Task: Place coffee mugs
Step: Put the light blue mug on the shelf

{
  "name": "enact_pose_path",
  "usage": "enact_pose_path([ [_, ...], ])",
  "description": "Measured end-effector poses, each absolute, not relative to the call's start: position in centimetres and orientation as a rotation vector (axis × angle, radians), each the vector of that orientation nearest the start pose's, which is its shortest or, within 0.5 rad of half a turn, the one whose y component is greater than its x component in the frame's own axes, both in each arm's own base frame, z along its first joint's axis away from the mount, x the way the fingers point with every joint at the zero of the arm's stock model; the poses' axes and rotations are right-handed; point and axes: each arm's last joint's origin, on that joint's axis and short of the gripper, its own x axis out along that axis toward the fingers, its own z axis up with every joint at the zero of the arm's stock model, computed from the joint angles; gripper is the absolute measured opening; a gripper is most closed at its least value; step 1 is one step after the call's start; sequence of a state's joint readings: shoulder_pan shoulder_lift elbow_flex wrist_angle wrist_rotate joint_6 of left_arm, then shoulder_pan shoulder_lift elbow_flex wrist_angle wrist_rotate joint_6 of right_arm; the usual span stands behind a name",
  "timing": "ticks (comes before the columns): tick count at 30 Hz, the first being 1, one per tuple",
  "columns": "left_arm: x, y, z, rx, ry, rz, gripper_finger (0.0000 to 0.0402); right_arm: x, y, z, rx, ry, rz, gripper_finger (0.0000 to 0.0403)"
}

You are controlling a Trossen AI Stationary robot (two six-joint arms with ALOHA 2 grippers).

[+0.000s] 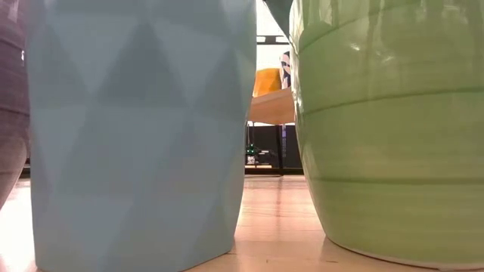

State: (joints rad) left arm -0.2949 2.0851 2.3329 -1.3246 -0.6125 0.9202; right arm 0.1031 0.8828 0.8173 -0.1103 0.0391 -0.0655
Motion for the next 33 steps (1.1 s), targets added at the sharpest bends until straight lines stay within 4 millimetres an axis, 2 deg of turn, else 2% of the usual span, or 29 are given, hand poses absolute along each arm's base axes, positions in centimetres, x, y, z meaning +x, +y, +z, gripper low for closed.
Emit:
enact_pose_path([
  [4,40.55,-10.49,37.27,1.315,1.047,-0.167,0.0030,19.57,1.87,33.69,-0.080,0.145,0.073,0.0197],
  [11,40.78,-10.44,37.37,1.324,1.027,-0.164,0.0030,19.84,1.94,33.43,-0.083,0.162,0.085,0.0164],
  [23,40.72,-10.37,37.34,1.346,1.038,-0.169,0.0031,19.84,2.08,33.38,-0.074,0.165,0.130,0.0073],
  [33,40.81,-9.82,37.31,1.276,1.048,-0.128,0.0048,19.85,1.98,33.37,-0.083,0.166,0.105,0.0071],
])
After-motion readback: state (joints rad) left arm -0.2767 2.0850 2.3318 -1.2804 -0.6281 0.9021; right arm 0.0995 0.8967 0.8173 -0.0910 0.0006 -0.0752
